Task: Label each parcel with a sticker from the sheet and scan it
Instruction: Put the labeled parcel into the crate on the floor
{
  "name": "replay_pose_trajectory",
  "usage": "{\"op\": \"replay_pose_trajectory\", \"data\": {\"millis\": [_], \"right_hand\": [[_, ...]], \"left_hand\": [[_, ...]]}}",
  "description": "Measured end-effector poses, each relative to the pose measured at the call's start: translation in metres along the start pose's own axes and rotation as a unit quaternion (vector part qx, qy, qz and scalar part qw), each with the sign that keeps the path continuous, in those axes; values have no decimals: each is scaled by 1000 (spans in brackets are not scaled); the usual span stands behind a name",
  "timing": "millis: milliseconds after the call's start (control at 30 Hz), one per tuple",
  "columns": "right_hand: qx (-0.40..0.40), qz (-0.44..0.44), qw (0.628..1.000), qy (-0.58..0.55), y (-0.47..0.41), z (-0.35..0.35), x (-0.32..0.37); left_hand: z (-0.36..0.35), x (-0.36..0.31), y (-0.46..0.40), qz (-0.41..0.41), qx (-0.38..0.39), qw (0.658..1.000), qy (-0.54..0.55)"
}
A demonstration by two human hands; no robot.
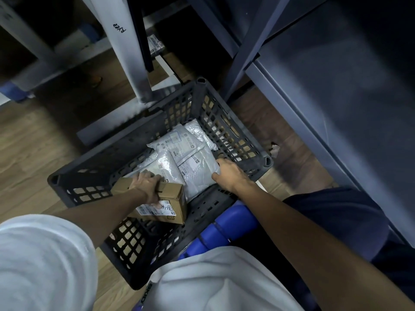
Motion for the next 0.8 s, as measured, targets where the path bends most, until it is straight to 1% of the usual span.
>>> {"op": "replay_pose_trajectory", "data": {"millis": [67,133,167,233,300,333,367,467,633,800], "right_hand": [[0,1,1000,0,0,2,0],[-1,1,1000,1,0,3,0],[-3,0,1000,3,1,5,0],[-12,-2,1000,8,2,9,0],[-20,-1,1000,9,3,14,0],[-23,1,1000,9,4,17,0],[-28,5,1000,10,4,20,1],[-42,10,999,13,8,30,3],[-66,18,998,9,19,45,7],[-108,42,993,28,34,69,12]], "left_hand": [[2,1,4,-10,0,998,55],[9,5,9,7,-6,986,167],[14,7,10,23,-4,967,253],[24,10,13,58,-11,903,426],[36,13,15,90,-54,848,520],[42,14,17,96,-85,831,541],[47,14,19,98,-115,823,547],[57,11,26,100,-178,807,554],[68,-3,39,72,-224,763,602],[95,-16,57,41,-266,729,630]]}}
Point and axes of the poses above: each hand's wrist, its own y-axis away from the middle knuckle, its own z-axis out of the back of the hand, x = y × z, the point moved 4 cm from there along -y, towards the middle knuckle, and after that the axes turned 3 degrees about -x, right-handed, at the moved point
